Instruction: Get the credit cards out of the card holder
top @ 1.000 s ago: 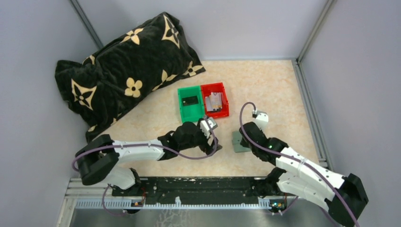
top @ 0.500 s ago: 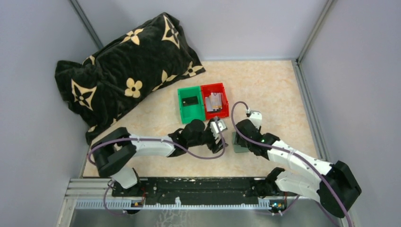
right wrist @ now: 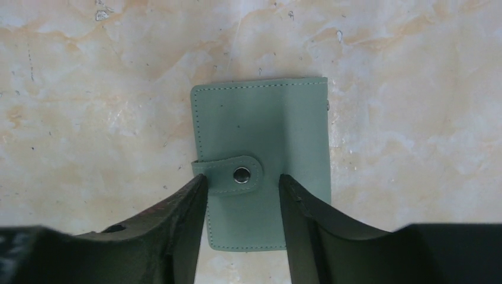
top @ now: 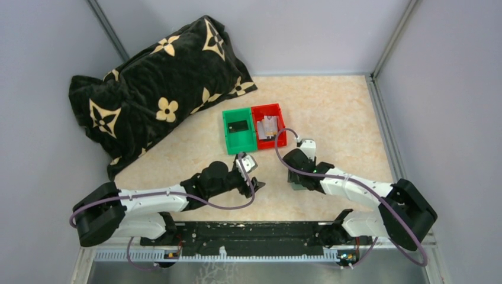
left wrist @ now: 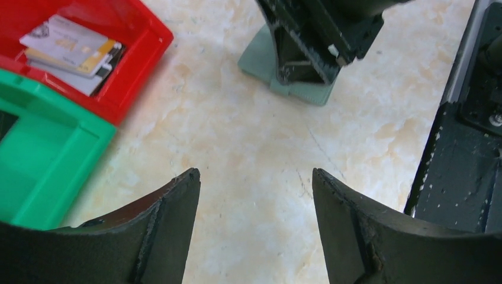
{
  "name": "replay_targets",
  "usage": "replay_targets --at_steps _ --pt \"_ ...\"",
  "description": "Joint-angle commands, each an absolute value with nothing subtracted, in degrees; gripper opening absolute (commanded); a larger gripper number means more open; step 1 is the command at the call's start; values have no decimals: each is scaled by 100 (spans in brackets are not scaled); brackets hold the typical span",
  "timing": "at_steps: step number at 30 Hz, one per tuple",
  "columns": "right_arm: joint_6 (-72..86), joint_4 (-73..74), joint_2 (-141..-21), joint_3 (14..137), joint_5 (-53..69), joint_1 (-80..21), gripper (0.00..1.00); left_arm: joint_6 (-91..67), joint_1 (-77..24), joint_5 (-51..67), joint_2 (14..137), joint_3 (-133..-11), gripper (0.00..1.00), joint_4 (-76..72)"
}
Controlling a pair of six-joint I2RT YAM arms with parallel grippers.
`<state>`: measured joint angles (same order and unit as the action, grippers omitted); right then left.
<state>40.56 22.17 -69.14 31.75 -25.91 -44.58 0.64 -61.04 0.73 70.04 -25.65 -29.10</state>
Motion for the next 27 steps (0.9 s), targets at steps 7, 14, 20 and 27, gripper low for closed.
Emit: replay_targets --at_steps 7,14,20,27 --pt "4190 1900 -7227 3331 -2677 -4535 9 -157 -6126 -181 6662 -2110 76 -2658" --pt "4144 1946 -7264 3395 -2655 -4534 0 -190 -6126 -284 6576 -1978 76 -2639" --pt "3885 2318 -6837 4018 -2679 -4699 0 -284 -6128 -395 6790 -2194 76 -2489" --pt "4031 1036 -5642 3979 -845 -4444 0 -501 -6133 -251 7042 -2493 75 -2522"
